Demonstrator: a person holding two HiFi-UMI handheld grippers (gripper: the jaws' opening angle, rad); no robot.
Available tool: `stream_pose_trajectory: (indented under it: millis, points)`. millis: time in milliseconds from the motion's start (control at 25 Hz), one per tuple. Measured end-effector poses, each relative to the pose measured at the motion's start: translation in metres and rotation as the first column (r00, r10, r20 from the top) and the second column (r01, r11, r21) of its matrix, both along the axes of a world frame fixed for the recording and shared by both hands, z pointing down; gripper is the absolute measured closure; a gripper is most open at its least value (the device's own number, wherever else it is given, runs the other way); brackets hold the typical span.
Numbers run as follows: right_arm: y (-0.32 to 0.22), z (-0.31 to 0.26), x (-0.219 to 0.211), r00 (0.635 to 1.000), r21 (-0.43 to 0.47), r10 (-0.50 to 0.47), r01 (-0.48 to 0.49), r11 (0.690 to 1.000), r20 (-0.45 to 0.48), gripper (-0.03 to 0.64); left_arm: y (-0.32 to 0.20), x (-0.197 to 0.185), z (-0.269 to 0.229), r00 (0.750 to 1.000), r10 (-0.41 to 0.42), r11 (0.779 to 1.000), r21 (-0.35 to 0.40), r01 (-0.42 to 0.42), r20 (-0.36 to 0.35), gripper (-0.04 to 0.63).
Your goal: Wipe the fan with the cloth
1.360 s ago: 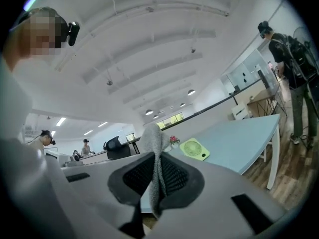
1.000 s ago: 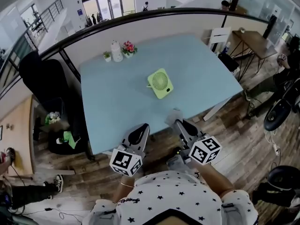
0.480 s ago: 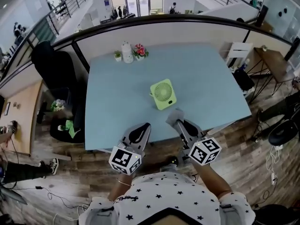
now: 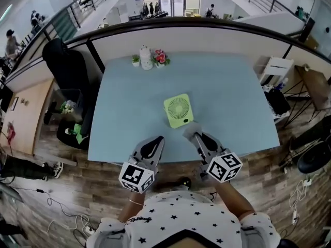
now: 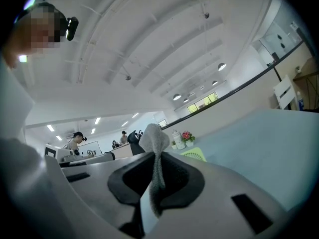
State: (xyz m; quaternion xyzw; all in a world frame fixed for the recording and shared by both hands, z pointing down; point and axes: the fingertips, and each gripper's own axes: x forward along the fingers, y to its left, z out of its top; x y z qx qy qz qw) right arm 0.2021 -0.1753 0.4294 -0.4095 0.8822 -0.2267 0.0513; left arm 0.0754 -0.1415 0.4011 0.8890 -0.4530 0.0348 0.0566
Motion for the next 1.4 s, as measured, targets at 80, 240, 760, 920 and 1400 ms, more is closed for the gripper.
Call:
stream_pose_trajectory:
  millis: [80, 240, 760, 920, 1400]
  points:
    - [-0.008, 0.002, 0.001, 1.0, -0.002, -0.03, 0.03, 1.0, -0.002, 0.586, -0.004, 0.003, -0.001, 1.0, -0.031, 1.0, 0.001, 0.031, 0.004, 0.563]
    - [-0.023, 0.006, -0.001, 0.997, -0.01, -0.078, 0.078, 0.997, -0.003, 0.586, -0.009, 0.005, -0.001, 0.997, -0.072, 0.997, -0.009, 0.072, 0.008, 0.563]
    - [-0.084, 0.027, -0.053, 0.981, -0.035, -0.179, 0.176, 0.984, -0.075, 0.586, -0.054, -0.032, 0.005, 0.985, -0.171, 0.985, -0.019, 0.171, 0.011, 0.563]
    - [-0.108, 0.038, -0.071, 0.972, -0.057, -0.2, 0.194, 0.979, -0.124, 0.586, -0.086, -0.044, 0.0, 0.984, -0.179, 0.984, 0.006, 0.179, -0.008, 0.563]
    - [-0.149, 0.083, -0.105, 0.931, -0.154, -0.265, 0.233, 0.96, -0.25, 0.584, -0.138, -0.074, 0.014, 0.978, -0.196, 0.981, -0.015, 0.195, -0.068, 0.563]
